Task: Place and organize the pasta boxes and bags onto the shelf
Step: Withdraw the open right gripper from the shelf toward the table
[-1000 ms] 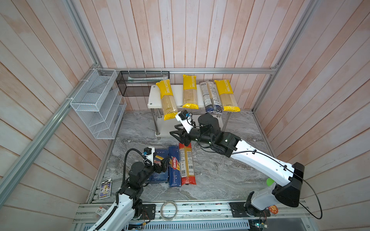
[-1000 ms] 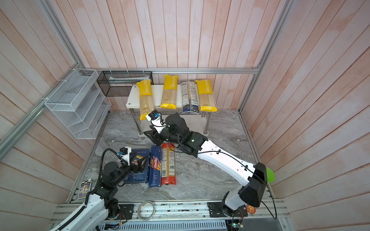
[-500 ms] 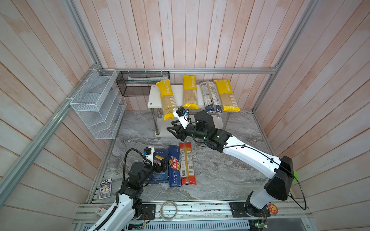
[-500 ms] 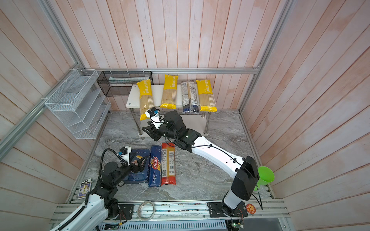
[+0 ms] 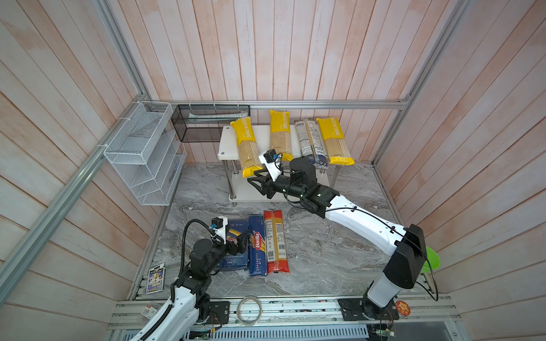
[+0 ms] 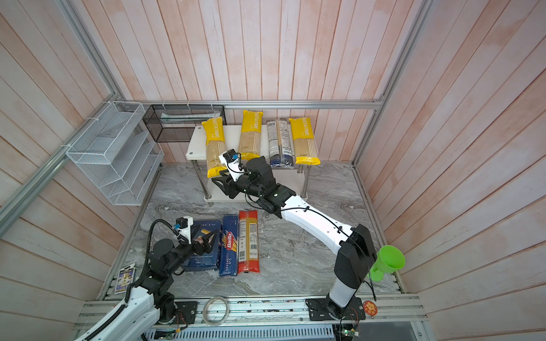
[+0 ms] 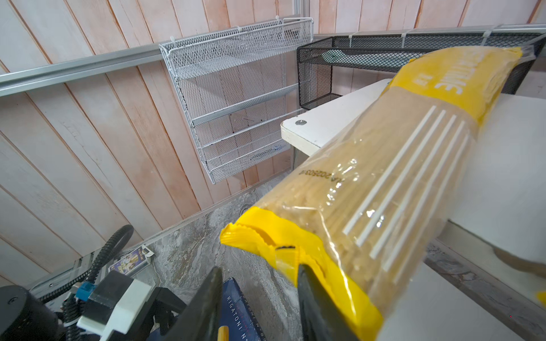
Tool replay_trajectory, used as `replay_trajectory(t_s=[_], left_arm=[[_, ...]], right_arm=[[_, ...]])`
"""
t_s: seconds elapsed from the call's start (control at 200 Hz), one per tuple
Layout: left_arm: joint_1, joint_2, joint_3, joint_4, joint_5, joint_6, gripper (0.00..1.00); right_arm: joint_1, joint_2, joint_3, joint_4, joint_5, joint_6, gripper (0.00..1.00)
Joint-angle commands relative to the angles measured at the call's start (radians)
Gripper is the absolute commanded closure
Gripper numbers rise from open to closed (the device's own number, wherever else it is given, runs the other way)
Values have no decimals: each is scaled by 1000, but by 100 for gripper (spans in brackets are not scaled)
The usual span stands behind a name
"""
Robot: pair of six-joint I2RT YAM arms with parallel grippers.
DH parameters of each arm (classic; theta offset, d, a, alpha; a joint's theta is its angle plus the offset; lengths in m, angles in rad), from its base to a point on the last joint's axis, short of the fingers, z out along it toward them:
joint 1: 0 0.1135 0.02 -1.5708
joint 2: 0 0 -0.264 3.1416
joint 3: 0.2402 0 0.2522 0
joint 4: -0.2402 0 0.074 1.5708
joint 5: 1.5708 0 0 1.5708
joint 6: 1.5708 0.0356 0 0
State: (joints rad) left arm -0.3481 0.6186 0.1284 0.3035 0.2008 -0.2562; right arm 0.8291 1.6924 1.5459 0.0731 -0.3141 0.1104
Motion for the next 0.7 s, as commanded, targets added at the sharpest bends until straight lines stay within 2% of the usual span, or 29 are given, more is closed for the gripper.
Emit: replay_trajectory(t_s=[0.0,0.335,0.59,0.695], left_arm=[[-3,-11,-3,-3,-16,-7,1],[-3,-8,-4,-2,-14,-7,0],[-3,-2,-2,2,-9,-5,0],[-3,0,-2,2,-11,-5,0]], right_arm=[[-29,16,45,27,9,26,55],[-50,-59,15,-36,60,50,54],[34,-258,-177,-70,185,35,50],[98,-345,-257,-102,289,47,49]])
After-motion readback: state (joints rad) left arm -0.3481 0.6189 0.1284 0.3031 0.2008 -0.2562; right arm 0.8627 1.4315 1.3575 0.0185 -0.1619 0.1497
